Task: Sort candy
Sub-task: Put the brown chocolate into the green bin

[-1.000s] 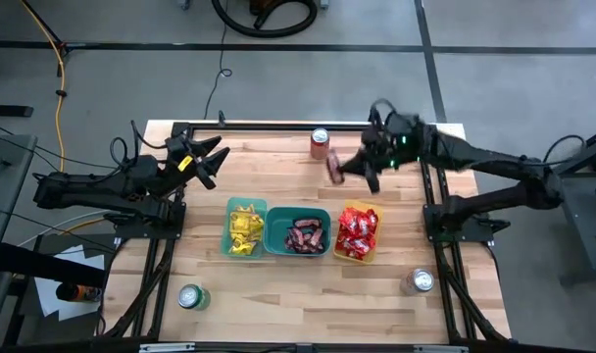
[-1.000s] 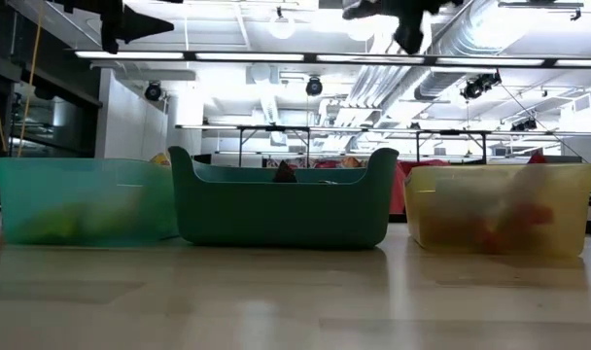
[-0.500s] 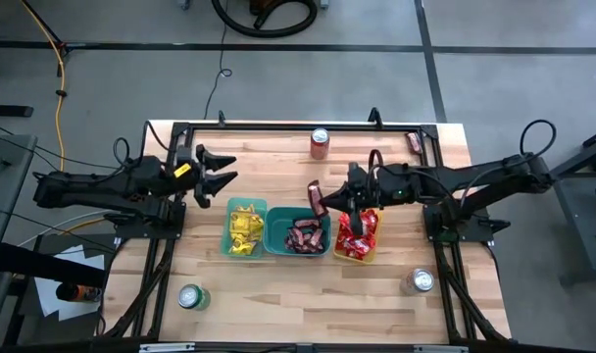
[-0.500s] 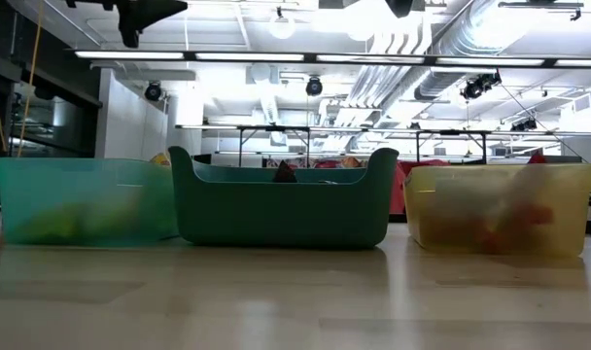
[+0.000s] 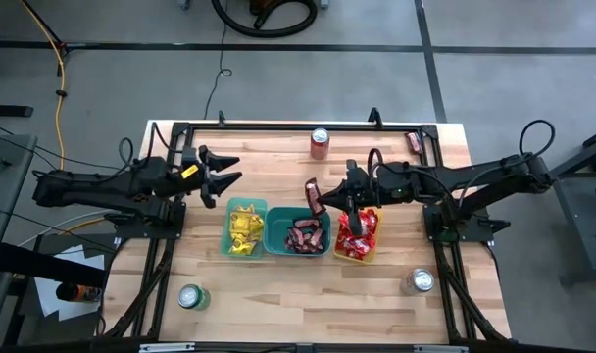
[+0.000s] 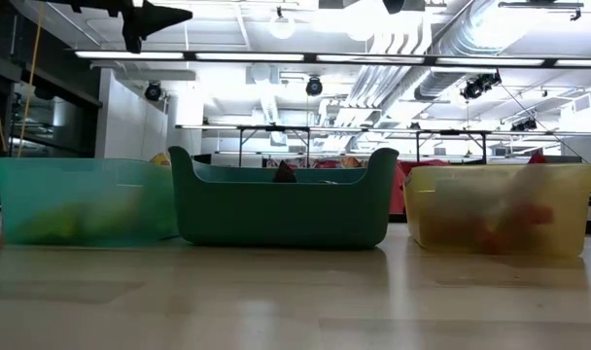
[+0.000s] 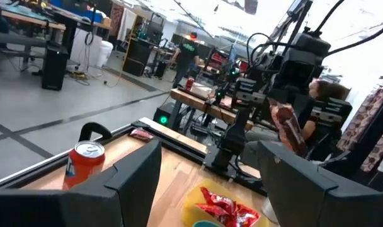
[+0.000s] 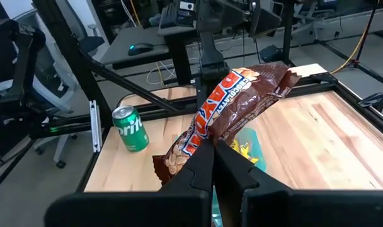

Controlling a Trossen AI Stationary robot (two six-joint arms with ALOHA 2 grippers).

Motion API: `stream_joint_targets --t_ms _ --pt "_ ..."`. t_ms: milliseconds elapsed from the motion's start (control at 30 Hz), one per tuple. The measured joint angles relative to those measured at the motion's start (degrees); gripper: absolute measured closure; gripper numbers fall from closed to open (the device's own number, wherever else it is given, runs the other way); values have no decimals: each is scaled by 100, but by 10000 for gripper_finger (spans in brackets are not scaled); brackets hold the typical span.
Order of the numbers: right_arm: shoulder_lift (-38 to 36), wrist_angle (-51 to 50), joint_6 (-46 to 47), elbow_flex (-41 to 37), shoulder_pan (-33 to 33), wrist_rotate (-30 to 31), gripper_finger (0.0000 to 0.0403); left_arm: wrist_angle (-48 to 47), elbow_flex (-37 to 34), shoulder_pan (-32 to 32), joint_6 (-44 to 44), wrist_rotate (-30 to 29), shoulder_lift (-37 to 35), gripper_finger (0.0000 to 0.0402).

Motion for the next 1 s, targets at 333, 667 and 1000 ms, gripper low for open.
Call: stream_joint_targets --t_ms 333,667,1000 --pt "429 193 -309 2 4 -797 403 -4 0 0 0 -2 180 156" --pt "1629 173 -213 2 -37 -995 402 6 0 0 0 0 178 156" --pt "1946 -221 352 2 -157 -868 282 -9 0 0 0 4 178 156"
